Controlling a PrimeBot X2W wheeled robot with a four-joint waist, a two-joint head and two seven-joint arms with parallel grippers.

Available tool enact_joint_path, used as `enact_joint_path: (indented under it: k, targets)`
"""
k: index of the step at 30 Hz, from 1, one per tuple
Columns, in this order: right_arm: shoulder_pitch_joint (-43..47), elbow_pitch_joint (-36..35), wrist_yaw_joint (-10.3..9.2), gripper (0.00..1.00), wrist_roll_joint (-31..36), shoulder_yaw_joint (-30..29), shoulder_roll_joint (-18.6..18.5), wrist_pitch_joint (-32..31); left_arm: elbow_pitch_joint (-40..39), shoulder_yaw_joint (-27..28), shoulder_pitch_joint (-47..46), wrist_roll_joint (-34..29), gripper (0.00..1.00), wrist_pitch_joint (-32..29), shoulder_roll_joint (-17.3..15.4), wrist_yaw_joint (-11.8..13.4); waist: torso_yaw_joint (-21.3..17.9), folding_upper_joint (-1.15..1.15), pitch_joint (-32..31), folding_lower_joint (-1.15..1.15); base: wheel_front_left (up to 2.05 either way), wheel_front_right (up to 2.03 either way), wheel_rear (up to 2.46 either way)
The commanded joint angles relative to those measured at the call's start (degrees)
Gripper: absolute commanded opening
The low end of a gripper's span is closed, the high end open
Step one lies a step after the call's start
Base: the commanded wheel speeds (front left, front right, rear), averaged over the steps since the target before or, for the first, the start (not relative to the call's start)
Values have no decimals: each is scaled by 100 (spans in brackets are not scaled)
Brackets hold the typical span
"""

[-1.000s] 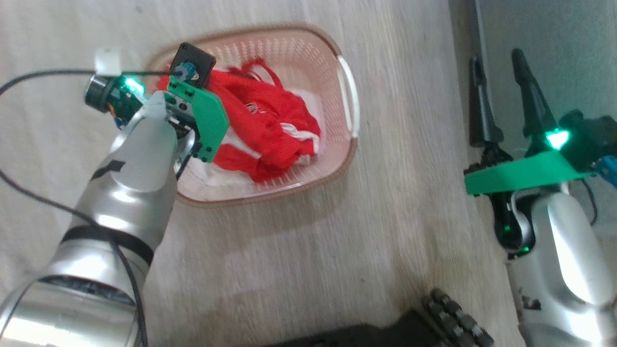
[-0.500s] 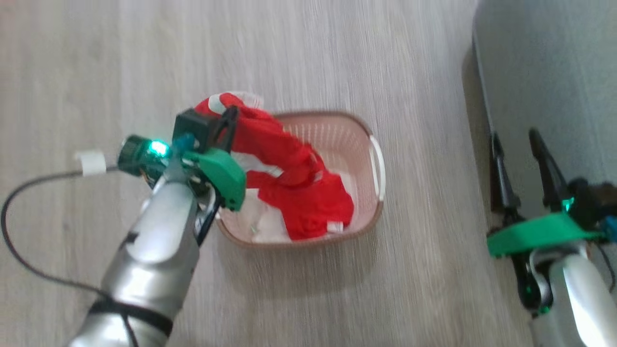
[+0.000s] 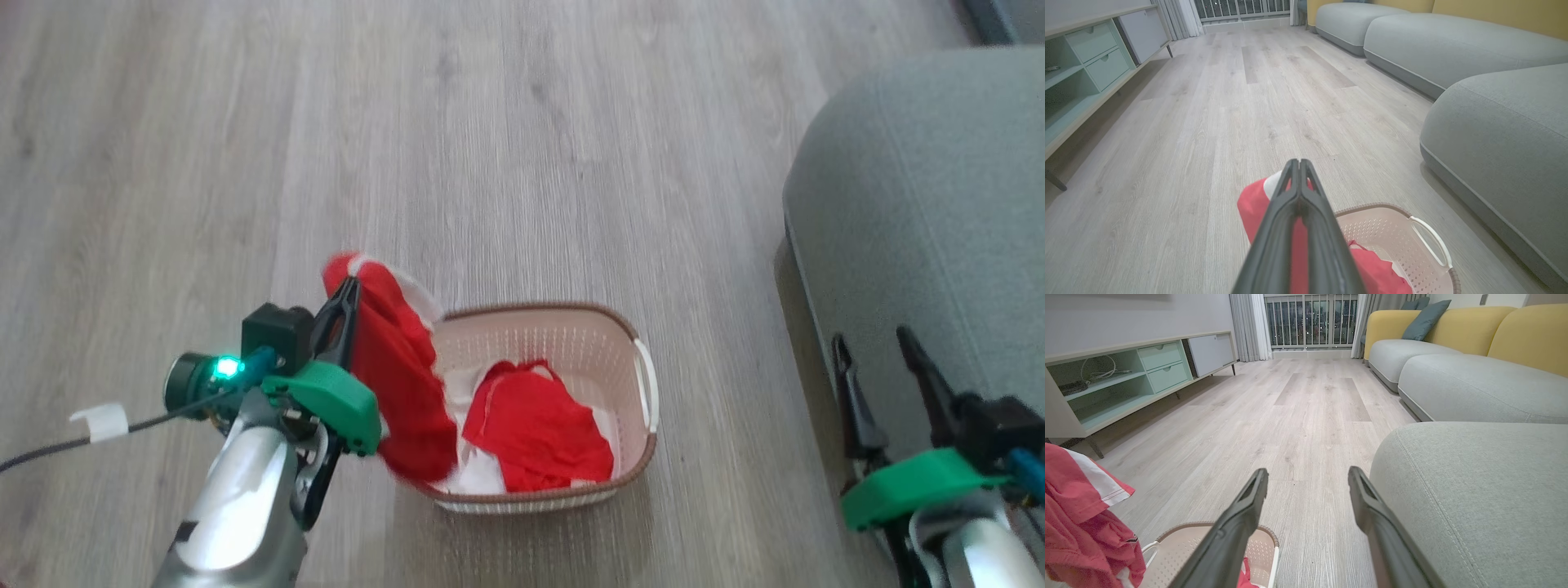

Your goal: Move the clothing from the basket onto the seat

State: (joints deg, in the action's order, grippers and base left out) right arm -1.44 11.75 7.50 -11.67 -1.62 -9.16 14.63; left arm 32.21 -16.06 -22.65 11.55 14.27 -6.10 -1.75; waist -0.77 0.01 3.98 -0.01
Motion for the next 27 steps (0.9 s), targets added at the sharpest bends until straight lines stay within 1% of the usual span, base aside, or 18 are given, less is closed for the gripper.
enact_joint_path:
  k: [1,11,15,18,21,25,27]
  targets:
    - [1,-132,-1,100,41,135,-115,37,-240,241,-131,41,0,72,-156,41,26,-1,-180,1,0,0,0]
    - [105,-139,-1,100,4,277,-146,37,-450,272,55,168,0,-3,-226,98,85,-1,-298,1,0,0,0]
    - [51,-204,-1,100,33,505,-179,37,-557,270,91,204,0,-57,-250,122,93,-1,-271,1,0,0,0]
    - [-133,-237,-1,100,83,976,-241,37,-671,246,97,230,0,-114,-244,126,65,-1,-239,1,0,0,0]
    - [-504,-170,-1,100,80,1627,-307,37,-794,190,50,227,0,-178,-237,113,26,-1,-190,1,0,0,0]
    - [-1153,171,-1,100,40,2534,-378,37,-967,55,-47,203,0,-279,-182,74,12,-1,-141,1,0,0,0]
    - [-1488,356,-1,100,-42,2919,-343,37,-1095,-32,-92,223,0,-341,-123,23,28,-1,-123,1,0,0,0]
